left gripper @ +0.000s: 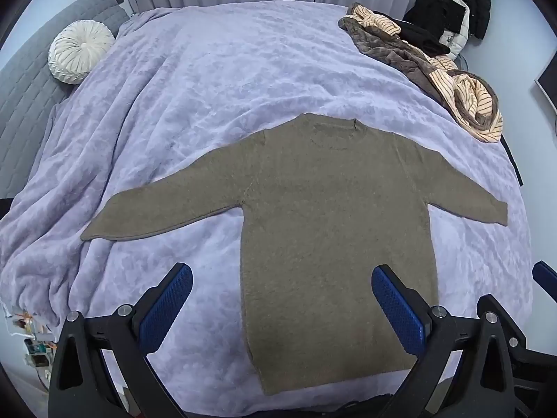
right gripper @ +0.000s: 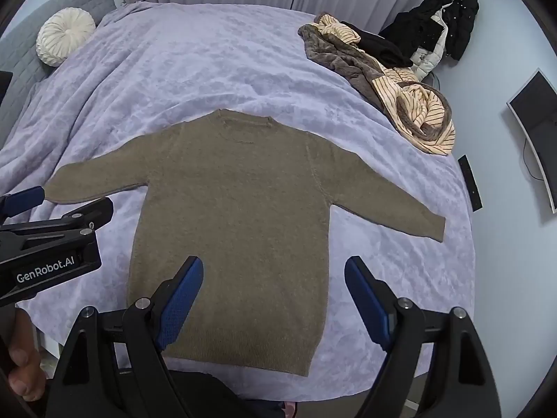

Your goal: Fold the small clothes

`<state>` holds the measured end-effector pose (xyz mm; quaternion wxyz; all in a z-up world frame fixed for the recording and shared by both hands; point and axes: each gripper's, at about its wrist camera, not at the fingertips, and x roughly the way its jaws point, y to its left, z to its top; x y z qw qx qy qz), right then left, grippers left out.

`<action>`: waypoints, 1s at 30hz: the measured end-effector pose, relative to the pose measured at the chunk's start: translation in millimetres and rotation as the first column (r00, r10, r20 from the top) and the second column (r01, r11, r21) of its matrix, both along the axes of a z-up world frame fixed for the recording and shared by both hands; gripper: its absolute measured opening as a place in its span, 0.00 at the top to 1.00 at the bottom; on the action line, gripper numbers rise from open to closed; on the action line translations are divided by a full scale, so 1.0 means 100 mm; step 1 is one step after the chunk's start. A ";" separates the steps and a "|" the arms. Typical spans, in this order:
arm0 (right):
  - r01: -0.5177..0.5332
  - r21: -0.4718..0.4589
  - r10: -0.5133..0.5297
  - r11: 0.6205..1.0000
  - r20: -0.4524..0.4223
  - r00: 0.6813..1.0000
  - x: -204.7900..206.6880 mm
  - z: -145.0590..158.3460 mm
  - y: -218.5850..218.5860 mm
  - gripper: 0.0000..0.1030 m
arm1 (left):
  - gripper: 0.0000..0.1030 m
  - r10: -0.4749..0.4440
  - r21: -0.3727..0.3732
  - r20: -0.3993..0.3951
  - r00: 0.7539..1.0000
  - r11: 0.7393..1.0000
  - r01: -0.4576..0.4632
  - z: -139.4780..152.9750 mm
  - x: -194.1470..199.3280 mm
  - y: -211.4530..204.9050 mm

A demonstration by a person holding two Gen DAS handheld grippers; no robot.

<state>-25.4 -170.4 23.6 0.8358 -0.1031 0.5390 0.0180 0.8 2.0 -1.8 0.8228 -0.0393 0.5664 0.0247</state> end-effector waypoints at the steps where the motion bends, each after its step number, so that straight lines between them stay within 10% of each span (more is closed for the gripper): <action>1: 0.006 -0.002 -0.006 1.000 -0.004 1.000 -0.03 -0.01 0.01 0.17 | 0.00 -0.008 -0.003 -0.002 1.000 1.000 0.008 -0.01 0.00 0.02; 16: 0.031 -0.053 -0.034 0.998 -0.053 0.998 -0.14 -0.02 0.21 0.17 | 0.00 -0.101 -0.097 0.092 0.991 0.989 0.110 0.00 -0.03 -0.11; 30: -0.018 0.037 0.019 0.999 -0.027 0.999 0.15 -0.01 0.00 0.17 | 0.00 -0.067 0.060 0.023 0.997 0.996 0.066 0.03 0.04 -0.30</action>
